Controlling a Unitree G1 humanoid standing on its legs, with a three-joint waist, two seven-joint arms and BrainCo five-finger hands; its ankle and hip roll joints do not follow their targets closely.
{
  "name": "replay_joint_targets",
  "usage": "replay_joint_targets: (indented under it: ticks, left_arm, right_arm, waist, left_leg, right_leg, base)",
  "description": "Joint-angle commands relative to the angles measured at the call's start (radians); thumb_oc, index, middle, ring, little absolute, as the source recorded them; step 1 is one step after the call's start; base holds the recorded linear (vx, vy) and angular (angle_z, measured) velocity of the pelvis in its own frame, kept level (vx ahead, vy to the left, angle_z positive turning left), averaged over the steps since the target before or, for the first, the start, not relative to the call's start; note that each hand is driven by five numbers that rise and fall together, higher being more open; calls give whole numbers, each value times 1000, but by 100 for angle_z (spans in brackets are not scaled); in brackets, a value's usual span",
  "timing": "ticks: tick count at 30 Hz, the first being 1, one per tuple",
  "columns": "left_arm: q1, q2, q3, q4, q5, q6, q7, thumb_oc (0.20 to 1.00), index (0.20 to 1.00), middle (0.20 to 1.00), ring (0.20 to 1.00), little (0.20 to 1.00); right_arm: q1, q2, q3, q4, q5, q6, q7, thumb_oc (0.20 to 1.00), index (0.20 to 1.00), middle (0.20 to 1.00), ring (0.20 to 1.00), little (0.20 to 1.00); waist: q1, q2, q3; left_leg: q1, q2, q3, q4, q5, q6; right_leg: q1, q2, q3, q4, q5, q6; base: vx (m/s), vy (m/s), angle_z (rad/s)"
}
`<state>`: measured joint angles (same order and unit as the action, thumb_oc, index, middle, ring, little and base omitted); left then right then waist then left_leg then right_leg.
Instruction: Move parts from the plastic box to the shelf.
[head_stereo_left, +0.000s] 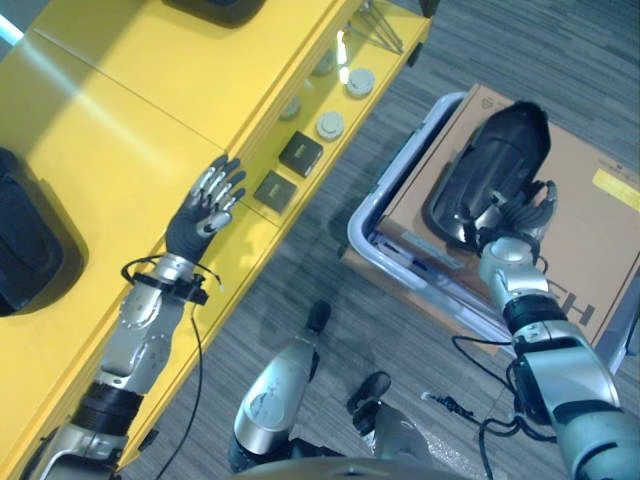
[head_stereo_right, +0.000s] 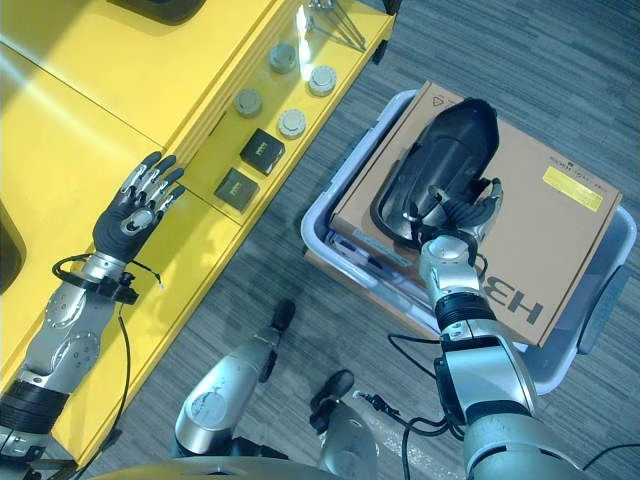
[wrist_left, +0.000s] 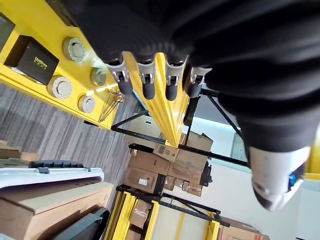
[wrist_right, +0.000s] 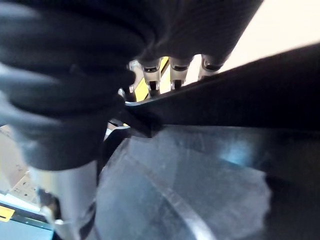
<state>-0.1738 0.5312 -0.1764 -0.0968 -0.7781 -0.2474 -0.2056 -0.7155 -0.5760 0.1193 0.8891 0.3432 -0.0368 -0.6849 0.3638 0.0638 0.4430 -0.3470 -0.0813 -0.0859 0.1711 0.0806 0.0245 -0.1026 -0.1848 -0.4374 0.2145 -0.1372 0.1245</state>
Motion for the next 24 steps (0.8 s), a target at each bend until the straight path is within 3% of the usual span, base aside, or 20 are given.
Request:
replay_joint_targets:
  ticks: [1,8,9,10,12,24]
  left_arm:
    - [-11,-9,9,-42,-18,-78,-11,1000,1000,1000,1000,1000]
    - [-22,-7,2,-26,-17,-97,5,1000,1000,1000,1000,1000]
    - [-22,-8,3,-24,-17,-98,4,1000,1000,1000,1000,1000]
    - [-22,-7,5,-24,-16,-99,4,1000,1000,1000,1000,1000]
    - [-23,-5,4,-18,-21,-105,3,1000,1000,1000,1000,1000]
    - [-18,3,15,-30,-22,-105,-16,1000,1000,1000,1000,1000]
  right_arm:
    - [-6,-50,78,-11,-26,-3,0,1000,1000,1000,1000,1000]
    - [-15,-53,92,39,-3,-4,34,1000,1000,1000,1000,1000]
    - [-17,-53,90,41,3,-2,38,878,878,878,878,878]
    - [-18,-52,89,48,7,-3,39,438,438,438,438,438]
    - [-23,-58,91,59,17,4,50,200,200,200,200,200]
    - [-31,-67,92,67,36,-17,59,200,200,200,200,200]
  waist:
    - [-6,1,3]
    - [-8,6,13]
    - [-8,6,14]
    - [-8,7,16]
    - [-8,7,19]
    - [-2,-2,18]
  left_leg:
    - [-94,-31,4,65,-54,-26]
    - [-108,-32,14,75,-55,-25]
    - [-110,-32,14,77,-56,-25]
    - [-114,-31,16,81,-56,-25]
    - [-118,-32,17,85,-57,-25]
    - [-106,-28,13,91,-64,-24]
  right_leg:
    - [-52,-11,24,-17,67,-2]
    - [-77,-17,29,4,65,-1]
    - [-78,-17,30,6,65,-1]
    - [-82,-18,30,10,64,-1]
    - [-88,-19,32,16,63,-1]
    - [-83,-17,31,28,59,-3]
  base:
    - [0,0,0]
    - [0,0,0]
    - [0,0,0]
    - [0,0,0]
    - [0,0,0]
    - [0,0,0]
